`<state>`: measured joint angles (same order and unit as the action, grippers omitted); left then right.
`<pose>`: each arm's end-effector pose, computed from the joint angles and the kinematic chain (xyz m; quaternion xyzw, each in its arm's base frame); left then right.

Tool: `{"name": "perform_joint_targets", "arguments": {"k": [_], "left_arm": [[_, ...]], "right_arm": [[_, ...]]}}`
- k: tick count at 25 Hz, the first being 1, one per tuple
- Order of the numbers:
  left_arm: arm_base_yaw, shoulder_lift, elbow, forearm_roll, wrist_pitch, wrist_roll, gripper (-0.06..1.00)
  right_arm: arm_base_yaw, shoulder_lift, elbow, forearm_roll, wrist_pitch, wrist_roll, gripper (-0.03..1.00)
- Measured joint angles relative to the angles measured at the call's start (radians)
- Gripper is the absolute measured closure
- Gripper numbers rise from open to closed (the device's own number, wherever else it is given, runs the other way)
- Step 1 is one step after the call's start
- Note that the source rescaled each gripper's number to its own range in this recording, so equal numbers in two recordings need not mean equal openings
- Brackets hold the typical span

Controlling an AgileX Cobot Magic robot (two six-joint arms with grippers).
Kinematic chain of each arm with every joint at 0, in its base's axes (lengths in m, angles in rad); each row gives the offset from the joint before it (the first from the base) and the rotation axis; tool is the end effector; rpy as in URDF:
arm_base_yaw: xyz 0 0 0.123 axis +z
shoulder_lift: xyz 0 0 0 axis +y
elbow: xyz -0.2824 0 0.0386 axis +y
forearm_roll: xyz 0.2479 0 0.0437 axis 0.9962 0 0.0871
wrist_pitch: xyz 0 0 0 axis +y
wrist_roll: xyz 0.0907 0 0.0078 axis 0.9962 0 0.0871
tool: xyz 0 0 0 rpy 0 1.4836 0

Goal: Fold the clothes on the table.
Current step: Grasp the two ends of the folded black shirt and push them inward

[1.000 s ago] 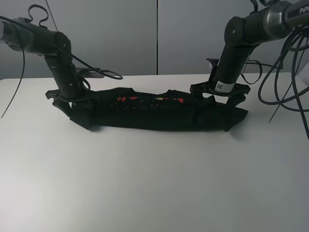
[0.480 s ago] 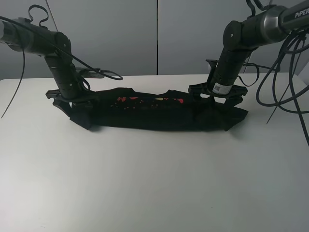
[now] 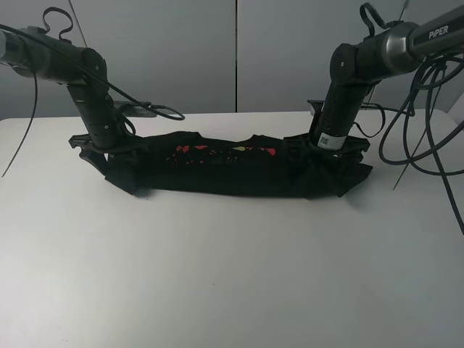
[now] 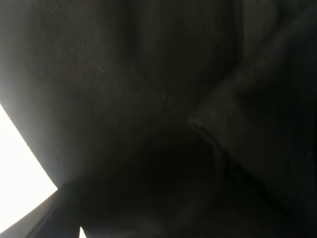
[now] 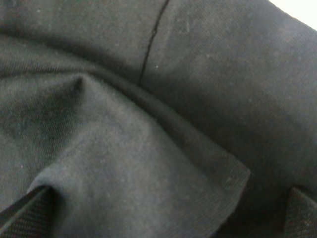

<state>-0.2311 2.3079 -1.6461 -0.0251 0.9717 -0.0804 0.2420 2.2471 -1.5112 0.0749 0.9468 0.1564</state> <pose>0.4307 -0.1033 0.0973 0.0683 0.9975 -0.0122 0.0105 0.4042 0.1055 0.0942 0.0205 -0.9993 -0.0271 0.0181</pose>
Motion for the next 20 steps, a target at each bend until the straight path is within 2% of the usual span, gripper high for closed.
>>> {"name": "perform_joint_targets", "arguments": {"k": [9,12,15,20], "left_arm": [[0.0,0.0,0.0,0.0,-0.002,0.003,-0.02],[0.0,0.0,0.0,0.0,-0.002,0.005,-0.02],[0.0,0.0,0.0,0.0,-0.002,0.005,-0.02],[0.0,0.0,0.0,0.0,-0.002,0.007,-0.02]], "right_arm": [[0.0,0.015,-0.01,-0.004,0.013,0.004,-0.03],[0.0,0.02,-0.01,-0.025,0.016,0.004,0.15],[0.0,0.028,-0.014,-0.031,0.017,0.0,0.4],[0.002,0.03,-0.019,0.014,0.013,-0.01,0.67]]}}
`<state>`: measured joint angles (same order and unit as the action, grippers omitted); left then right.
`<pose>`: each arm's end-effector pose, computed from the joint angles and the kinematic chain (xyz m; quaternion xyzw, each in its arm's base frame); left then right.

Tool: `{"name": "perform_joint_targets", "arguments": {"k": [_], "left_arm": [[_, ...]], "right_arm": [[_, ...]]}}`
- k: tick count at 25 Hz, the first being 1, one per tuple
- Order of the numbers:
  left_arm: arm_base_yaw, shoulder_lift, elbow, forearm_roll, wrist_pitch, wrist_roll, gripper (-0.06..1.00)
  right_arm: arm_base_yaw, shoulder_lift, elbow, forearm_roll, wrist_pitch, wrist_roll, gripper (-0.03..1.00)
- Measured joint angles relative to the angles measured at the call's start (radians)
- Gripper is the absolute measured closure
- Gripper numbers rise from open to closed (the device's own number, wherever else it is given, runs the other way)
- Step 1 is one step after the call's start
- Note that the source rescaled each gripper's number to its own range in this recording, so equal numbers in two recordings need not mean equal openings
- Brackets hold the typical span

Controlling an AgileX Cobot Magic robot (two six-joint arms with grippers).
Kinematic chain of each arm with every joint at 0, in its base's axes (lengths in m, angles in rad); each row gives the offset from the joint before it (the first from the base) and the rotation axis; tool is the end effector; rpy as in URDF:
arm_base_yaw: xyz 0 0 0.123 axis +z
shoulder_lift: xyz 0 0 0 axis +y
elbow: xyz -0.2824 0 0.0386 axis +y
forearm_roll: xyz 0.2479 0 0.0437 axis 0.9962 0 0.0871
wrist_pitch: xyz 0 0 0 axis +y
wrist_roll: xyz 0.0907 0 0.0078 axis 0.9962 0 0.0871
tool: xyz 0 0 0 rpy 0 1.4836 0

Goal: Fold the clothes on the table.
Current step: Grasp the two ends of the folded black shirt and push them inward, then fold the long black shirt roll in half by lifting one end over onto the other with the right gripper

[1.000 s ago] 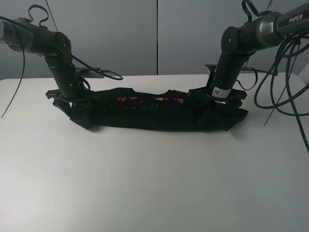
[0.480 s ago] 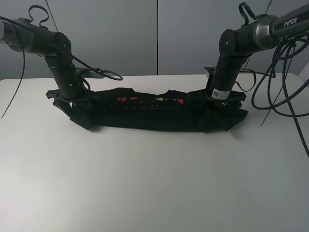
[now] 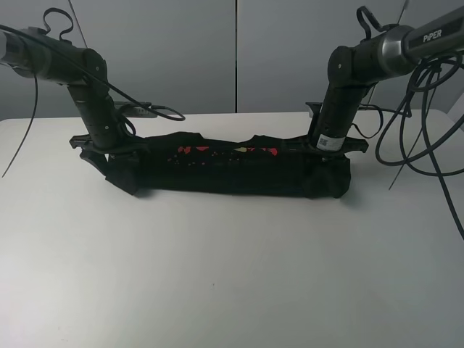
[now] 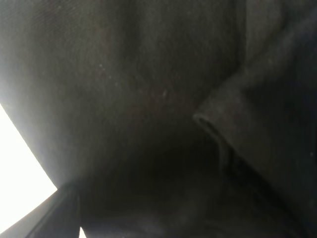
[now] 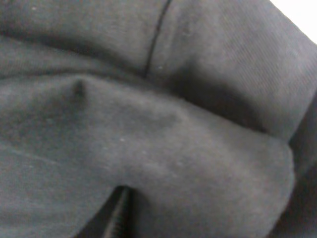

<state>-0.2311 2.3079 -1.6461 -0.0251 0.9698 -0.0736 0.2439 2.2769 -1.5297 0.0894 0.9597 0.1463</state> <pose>0.4309 -0.1033 0.0973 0.0717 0.9973 -0.0123 0.0115 0.4057 0.1078 0.0857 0.0222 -0.9988 -0.0305 0.0309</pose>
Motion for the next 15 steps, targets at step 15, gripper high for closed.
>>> {"name": "perform_joint_targets", "arguments": {"k": [15], "left_arm": [[0.0,0.0,0.0,0.0,0.0,0.0,-0.02]], "right_arm": [[0.0,-0.036,0.012,0.051,0.025,-0.048,0.87]]}}
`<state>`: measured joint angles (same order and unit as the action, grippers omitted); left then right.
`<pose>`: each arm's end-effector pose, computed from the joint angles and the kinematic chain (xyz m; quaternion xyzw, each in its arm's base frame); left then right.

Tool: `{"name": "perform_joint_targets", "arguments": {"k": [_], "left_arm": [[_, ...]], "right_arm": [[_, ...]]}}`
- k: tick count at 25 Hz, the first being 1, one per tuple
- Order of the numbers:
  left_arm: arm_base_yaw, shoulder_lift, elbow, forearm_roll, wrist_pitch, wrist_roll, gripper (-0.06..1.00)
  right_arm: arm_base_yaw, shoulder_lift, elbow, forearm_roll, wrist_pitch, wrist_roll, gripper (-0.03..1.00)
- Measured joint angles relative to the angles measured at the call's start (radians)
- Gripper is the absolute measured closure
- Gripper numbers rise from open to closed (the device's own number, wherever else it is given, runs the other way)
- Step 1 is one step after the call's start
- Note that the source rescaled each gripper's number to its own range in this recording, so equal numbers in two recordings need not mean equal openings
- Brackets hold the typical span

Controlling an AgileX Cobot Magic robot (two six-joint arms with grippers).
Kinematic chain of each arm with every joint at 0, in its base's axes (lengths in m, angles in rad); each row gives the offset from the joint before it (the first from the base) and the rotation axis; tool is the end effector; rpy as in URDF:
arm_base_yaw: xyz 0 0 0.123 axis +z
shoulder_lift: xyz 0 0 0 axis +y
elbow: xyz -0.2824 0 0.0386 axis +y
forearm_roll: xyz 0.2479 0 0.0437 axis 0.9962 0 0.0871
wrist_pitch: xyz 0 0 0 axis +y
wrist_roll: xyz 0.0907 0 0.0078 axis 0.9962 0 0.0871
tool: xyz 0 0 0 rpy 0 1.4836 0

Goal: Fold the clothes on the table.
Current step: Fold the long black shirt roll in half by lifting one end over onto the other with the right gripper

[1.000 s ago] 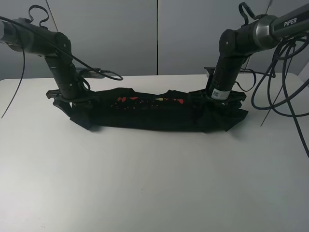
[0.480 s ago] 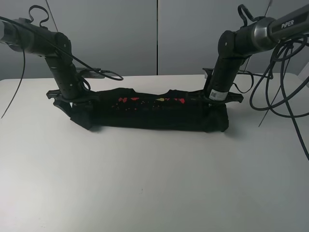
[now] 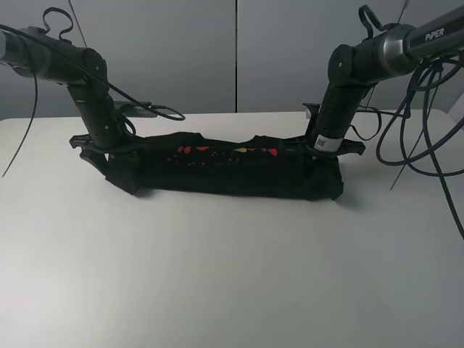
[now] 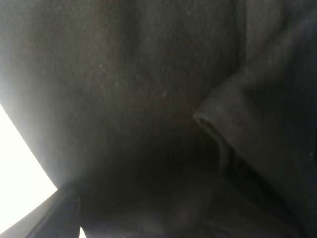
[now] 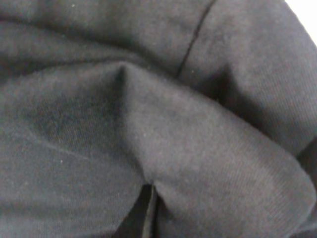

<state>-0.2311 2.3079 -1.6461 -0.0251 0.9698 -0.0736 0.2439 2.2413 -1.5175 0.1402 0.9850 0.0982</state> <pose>0.4309 -0.1033 0.0973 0.0717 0.9973 -0.0123 0.0115 0.4012 0.1108 0.0985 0.0325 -0.9975 -0.0522 0.0347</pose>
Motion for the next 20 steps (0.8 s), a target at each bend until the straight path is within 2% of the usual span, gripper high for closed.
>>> {"name": "perform_joint_targets", "arguments": {"k": [11,15,20], "left_arm": [[0.0,0.0,0.0,0.0,0.0,0.004,-0.02],[0.0,0.0,0.0,0.0,0.0,0.004,-0.02],[0.0,0.0,0.0,0.0,0.0,0.012,-0.02]], "right_arm": [[0.002,-0.148,-0.034,0.095,0.133,-0.07,0.87],[0.002,-0.151,-0.102,0.204,0.178,-0.114,0.87],[0.002,-0.153,-0.149,0.368,0.181,-0.172,0.87]]}}
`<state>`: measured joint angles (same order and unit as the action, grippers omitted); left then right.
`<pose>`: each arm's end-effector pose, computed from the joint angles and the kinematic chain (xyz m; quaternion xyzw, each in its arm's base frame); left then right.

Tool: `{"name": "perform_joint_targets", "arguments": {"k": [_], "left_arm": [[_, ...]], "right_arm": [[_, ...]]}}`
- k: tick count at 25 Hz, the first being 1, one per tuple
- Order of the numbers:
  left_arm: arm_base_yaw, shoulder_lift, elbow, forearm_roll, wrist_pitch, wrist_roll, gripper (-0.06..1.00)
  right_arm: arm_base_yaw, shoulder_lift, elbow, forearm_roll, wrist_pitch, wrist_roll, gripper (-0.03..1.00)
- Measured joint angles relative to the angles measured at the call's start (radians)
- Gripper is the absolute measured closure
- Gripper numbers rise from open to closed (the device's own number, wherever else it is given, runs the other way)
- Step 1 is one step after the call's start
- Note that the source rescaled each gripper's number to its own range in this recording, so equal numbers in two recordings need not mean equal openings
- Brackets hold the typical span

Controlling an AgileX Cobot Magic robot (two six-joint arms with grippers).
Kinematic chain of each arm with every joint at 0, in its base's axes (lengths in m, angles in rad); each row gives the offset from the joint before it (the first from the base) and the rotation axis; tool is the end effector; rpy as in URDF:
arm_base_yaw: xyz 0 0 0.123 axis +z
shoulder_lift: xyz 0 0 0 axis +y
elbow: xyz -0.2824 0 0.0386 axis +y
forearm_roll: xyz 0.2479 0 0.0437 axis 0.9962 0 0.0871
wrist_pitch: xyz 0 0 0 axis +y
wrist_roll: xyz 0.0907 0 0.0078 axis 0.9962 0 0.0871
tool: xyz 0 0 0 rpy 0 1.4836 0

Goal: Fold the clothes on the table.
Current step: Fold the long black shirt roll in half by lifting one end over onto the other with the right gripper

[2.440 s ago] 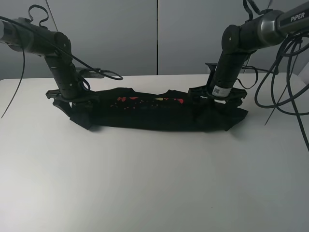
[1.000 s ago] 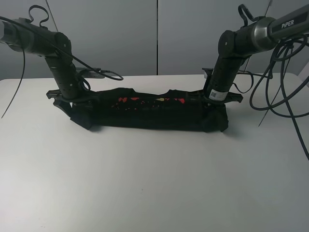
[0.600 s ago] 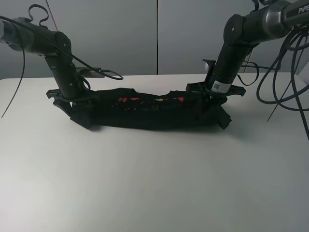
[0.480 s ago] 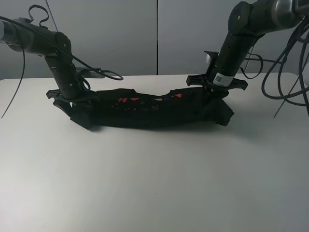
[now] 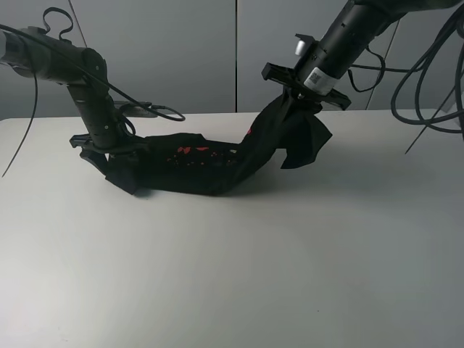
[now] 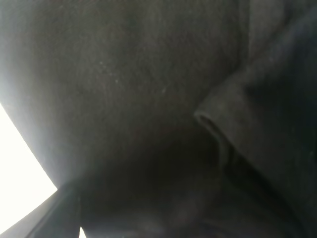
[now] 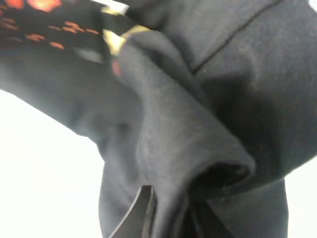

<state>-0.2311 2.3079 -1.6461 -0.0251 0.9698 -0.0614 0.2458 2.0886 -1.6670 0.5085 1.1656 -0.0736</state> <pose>0.4309 -0.1033 0.0973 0.0778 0.9968 -0.0123 0.0115 0.4044 0.1435 0.2069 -0.0641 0.9694 0.2366 0.0140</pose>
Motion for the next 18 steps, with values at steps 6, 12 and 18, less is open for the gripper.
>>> {"name": "perform_joint_targets", "arguments": {"k": [6,12,18], "left_arm": [[0.0,0.0,0.0,0.0,0.0,0.004,-0.02],[0.0,0.0,0.0,0.0,0.0,0.004,-0.02],[0.0,0.0,0.0,0.0,0.0,0.008,-0.02]], "right_arm": [[0.0,0.023,-0.003,0.213,-0.037,-0.089,0.87],[0.033,0.099,-0.004,0.396,-0.101,-0.178,0.87],[0.139,0.154,-0.004,0.441,-0.209,-0.225,0.87]]}}
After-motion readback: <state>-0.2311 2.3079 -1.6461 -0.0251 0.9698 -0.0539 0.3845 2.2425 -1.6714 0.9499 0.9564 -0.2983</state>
